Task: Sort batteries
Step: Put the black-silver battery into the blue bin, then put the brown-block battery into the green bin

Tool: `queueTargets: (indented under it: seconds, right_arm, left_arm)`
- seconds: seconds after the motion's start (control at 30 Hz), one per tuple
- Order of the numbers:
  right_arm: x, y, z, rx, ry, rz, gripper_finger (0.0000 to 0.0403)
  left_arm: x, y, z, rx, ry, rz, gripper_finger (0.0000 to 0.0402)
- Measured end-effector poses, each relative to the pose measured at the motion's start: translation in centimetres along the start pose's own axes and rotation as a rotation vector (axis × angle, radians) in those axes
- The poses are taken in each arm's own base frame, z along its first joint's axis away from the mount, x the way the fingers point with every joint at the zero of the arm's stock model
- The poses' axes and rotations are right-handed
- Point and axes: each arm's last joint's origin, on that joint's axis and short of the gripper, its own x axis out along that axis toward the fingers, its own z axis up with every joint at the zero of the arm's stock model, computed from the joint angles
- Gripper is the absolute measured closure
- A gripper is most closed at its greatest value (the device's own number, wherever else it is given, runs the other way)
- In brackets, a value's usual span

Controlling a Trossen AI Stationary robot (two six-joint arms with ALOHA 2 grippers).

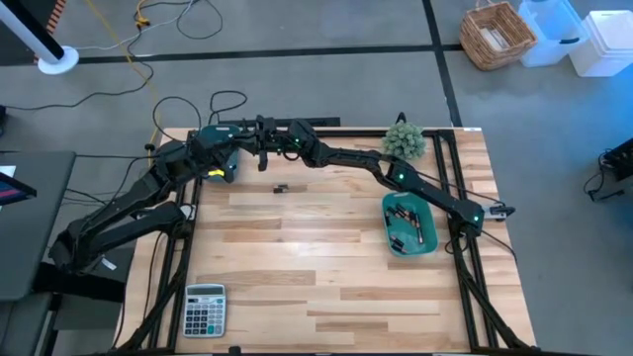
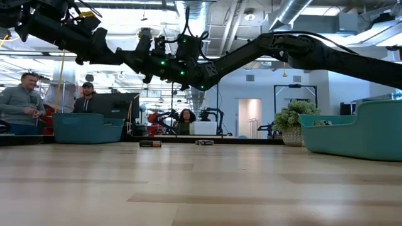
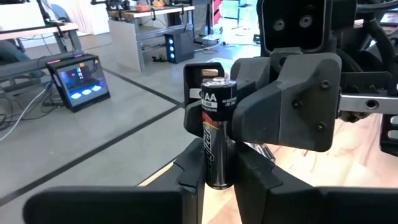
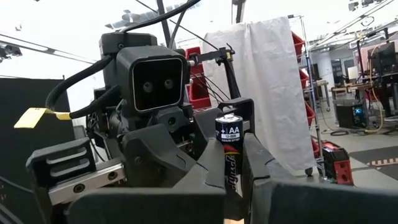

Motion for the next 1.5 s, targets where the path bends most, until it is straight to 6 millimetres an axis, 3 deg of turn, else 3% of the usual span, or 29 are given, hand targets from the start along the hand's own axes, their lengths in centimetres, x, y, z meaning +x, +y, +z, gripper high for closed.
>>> queueTargets:
  seconds: [0.27,0.57,0.8,1.23,1.5]
  right_arm:
    - [0.0,0.0,-0.1,-0.003,0.006,-0.002,0.0372]
    - [-0.5,-1.1,0.3,-0.004,-0.001,-0.036,0.025]
    - [-2.1,-3.6,1.4,0.042,0.0,-0.053,0.0179]
    - [-3.0,-5.0,2.1,0.029,-0.01,-0.05,0.0179]
    - [-3.3,-5.4,3.3,0.016,-0.017,-0.045,0.0179]
  left_arm:
    - [0.0,0.1,-0.1,-0.006,0.009,0.029,0.0352]
    - [0.0,0.3,-0.3,-0.004,0.041,0.098,0.0353]
    - [-0.1,0.5,-0.7,-0.035,0.076,0.189,0.0353]
    - [1.3,1.3,-2.4,-0.119,0.228,0.41,0.0349]
    - [2.1,1.5,-3.0,-0.105,0.274,0.52,0.0257]
